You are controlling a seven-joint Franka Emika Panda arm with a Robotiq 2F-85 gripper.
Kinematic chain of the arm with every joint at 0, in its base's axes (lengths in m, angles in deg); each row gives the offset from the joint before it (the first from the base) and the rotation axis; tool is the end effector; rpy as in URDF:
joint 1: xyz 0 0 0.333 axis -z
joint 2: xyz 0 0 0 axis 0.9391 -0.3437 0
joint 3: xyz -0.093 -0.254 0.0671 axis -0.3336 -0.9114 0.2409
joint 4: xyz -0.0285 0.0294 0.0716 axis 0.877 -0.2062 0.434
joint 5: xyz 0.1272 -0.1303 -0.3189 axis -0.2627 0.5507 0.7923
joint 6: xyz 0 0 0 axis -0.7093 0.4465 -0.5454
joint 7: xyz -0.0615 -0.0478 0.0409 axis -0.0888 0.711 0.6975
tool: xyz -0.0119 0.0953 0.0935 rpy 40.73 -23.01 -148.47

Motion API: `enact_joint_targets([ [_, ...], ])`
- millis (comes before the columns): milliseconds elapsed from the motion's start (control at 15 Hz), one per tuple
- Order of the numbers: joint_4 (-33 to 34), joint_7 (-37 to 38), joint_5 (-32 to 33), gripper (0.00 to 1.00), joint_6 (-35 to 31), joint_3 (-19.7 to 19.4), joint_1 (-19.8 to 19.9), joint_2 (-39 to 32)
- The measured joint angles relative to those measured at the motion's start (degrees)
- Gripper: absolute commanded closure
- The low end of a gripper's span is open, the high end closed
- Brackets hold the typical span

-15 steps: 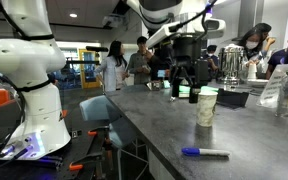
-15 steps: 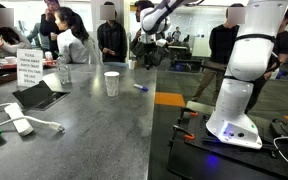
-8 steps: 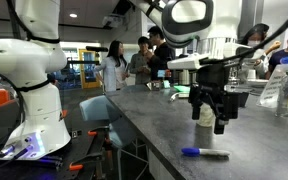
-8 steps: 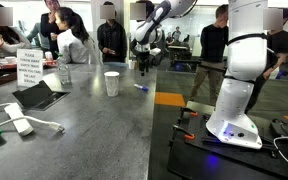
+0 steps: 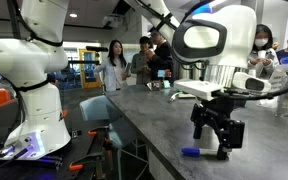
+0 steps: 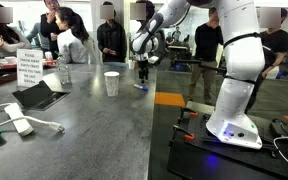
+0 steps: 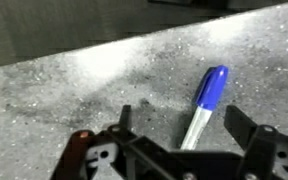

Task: Place the blue marker inside the cup

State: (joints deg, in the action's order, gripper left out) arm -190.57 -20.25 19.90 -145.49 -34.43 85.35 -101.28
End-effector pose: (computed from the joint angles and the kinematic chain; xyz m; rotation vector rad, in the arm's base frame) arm 0.5142 -0.2242 0.1932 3.1108 0.1668 -0.2433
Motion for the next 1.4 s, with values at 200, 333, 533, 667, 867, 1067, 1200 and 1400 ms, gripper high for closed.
enact_joint_targets([
  [200,1.26,0.01,0.00,0.00,0.00,1.10,0.04,-1.50],
  [333,2.19,1.04,-0.08,0.00,0.00,1.39,0.04,-2.39],
  [533,4.23,5.58,-0.87,0.01,0.00,1.42,0.02,-3.86],
  [667,5.57,10.16,-0.89,0.04,0.00,1.42,-0.20,-5.02],
  [867,7.51,15.22,-0.84,0.07,0.00,1.30,-0.82,-6.94],
  [1067,9.16,17.01,-0.82,0.39,0.00,1.29,-1.20,-9.00],
  [1200,10.03,17.04,-0.82,0.55,-0.05,1.27,-1.18,-9.90],
  [1400,10.74,17.04,-0.83,0.79,-0.06,1.32,-1.21,-9.96],
])
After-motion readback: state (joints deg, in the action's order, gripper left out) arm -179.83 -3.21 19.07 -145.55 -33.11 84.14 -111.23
